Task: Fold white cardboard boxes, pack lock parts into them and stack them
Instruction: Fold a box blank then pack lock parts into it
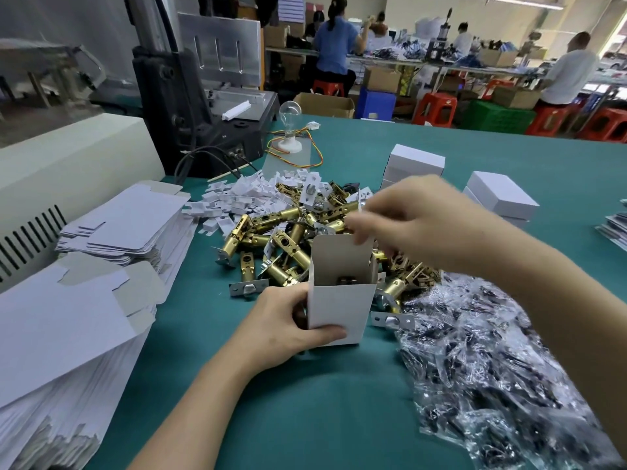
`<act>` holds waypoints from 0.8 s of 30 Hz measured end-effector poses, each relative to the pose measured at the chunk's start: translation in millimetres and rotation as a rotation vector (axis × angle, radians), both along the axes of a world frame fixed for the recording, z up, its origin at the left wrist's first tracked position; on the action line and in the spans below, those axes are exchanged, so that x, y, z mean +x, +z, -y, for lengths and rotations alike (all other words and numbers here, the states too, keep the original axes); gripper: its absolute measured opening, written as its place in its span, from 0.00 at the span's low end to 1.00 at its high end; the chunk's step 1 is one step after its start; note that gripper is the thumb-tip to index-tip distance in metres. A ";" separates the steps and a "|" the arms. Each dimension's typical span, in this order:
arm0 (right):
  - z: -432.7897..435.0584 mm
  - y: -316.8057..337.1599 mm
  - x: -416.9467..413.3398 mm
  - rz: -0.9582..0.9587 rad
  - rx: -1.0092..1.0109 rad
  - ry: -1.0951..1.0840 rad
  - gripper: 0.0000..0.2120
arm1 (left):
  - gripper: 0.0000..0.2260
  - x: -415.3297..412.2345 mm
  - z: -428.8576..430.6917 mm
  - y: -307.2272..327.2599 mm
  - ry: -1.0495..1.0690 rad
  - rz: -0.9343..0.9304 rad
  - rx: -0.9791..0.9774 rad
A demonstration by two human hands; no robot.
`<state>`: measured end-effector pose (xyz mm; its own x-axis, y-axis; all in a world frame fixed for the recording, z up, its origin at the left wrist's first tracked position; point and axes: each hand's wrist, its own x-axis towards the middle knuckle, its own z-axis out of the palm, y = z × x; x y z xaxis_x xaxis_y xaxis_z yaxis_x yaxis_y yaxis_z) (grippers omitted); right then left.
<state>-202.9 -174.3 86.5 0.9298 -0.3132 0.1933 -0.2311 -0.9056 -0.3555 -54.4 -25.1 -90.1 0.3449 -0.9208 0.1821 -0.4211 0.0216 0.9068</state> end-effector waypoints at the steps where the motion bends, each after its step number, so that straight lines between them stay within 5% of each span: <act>1: 10.8 0.7 -7.2 0.089 0.020 -0.051 0.19 | 0.19 0.2 -0.2 -0.3 -0.002 -0.003 0.002; 3: 30.7 -2.0 -21.7 0.047 -0.043 -0.131 0.17 | 0.18 0.3 0.0 -1.2 -0.002 -0.003 0.002; 7: 45.6 -28.8 -40.1 -0.453 -0.178 -0.147 0.06 | 0.19 0.3 0.7 -1.9 -0.003 0.018 -0.001; 9: 43.2 -44.8 -44.5 -0.534 -0.254 -0.146 0.03 | 0.19 0.3 -0.1 -1.8 -0.009 0.017 -0.005; 18: 31.9 -84.4 -40.7 -0.581 -0.581 -0.185 0.08 | 0.18 -2.1 -1.7 1.7 -0.007 0.011 -0.024; 24: 46.4 -81.4 -54.4 -0.329 -0.449 -0.201 0.08 | 0.19 -2.1 -1.8 3.5 -0.008 0.013 -0.017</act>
<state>-257.3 -220.7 5.1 0.8941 -0.4439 0.0592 -0.4471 -0.8777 0.1723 -56.5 -23.3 -86.6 0.3350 -0.9202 0.2025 -0.4328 0.0407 0.9006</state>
